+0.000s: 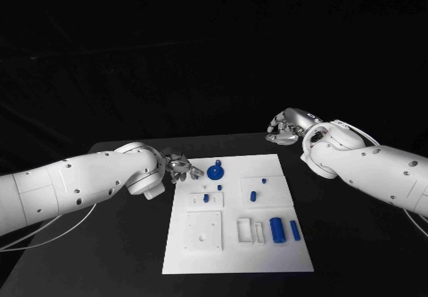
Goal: Assemble the parts on the task board
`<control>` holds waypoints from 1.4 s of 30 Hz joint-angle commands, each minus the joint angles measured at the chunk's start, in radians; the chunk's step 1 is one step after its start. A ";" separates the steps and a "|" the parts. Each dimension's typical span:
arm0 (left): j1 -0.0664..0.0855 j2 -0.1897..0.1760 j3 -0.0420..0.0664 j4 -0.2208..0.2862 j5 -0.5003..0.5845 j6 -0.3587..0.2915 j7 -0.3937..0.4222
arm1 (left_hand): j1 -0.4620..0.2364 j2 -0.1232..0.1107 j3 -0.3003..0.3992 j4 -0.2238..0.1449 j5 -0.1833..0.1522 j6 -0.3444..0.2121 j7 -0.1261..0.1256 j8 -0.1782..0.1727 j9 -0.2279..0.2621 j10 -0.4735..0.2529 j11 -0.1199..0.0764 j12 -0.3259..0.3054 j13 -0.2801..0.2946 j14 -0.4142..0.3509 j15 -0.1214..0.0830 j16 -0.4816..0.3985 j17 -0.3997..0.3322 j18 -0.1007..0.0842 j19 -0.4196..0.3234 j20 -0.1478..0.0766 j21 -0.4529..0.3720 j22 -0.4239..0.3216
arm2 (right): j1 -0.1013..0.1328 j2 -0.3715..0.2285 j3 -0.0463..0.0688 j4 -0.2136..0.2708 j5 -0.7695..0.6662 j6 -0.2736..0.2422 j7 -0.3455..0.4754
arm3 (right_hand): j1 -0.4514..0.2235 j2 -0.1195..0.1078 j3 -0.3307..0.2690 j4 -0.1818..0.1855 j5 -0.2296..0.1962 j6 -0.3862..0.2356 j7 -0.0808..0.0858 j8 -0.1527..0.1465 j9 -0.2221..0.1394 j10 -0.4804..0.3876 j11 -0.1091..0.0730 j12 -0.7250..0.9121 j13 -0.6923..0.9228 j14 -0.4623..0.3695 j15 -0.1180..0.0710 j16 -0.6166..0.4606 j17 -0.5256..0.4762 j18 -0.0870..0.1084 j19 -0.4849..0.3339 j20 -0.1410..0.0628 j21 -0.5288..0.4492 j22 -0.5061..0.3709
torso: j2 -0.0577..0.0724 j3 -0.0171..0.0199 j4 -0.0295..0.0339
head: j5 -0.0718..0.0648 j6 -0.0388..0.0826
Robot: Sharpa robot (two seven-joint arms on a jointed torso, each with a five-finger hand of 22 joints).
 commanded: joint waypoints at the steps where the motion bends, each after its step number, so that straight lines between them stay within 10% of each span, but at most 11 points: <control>1: 0.010 0.026 0.001 -0.049 0.026 0.047 -0.011 | -0.012 0.003 0.001 0.012 -0.001 -0.008 0.000 -0.003 -0.003 -0.002 0.001 -0.007 -0.001 0.000 0.002 -0.002 -0.002 -0.015 -0.006 -0.145 -0.005 -0.002 | 0.000 0.000 0.000 0.001 -0.001 0.007 0.008 | -0.007 -0.005 -0.007 -0.001 0.004 0.001 0.009 -0.006 -0.001 -0.006 -0.002 -0.005 -0.001 -0.006 -0.002 -0.005 0.001 0.069 -0.004 -0.003 -0.005 0.002 | 0.000 0.0003 0.0018 | -0.001 0.001; 16: 0.015 0.143 0.001 -0.263 -0.015 0.155 -0.032 | -0.023 -0.008 -0.008 0.050 -0.004 -0.093 0.030 -0.044 -0.039 -0.042 0.030 -0.026 -0.002 -0.039 0.028 -0.012 -0.013 -0.024 -0.041 -0.136 -0.016 -0.007 | 0.000 0.000 0.000 0.002 -0.001 0.005 0.008 | -0.007 -0.005 -0.007 -0.001 0.004 -0.003 0.010 -0.008 -0.002 -0.006 -0.001 -0.005 -0.001 -0.006 -0.001 -0.006 0.001 0.069 -0.004 -0.004 -0.005 0.002 | 0.005 0.0001 -0.0031 | 0.000 0.005; 42: -0.003 0.223 0.000 -0.397 -0.015 0.197 -0.015 | -0.009 0.014 -0.019 0.052 -0.004 -0.098 0.032 -0.040 -0.048 -0.049 0.032 -0.021 0.005 -0.048 0.031 -0.004 -0.014 -0.024 -0.050 -0.132 -0.013 -0.005 | 0.000 0.002 0.001 0.011 -0.002 0.004 0.009 | -0.007 -0.005 -0.008 -0.001 0.005 -0.004 0.011 -0.009 -0.002 -0.006 0.000 -0.005 -0.002 -0.006 0.000 -0.006 0.001 0.069 -0.004 -0.003 -0.006 0.002 | 0.004 -0.0001 -0.0024 | -0.001 0.000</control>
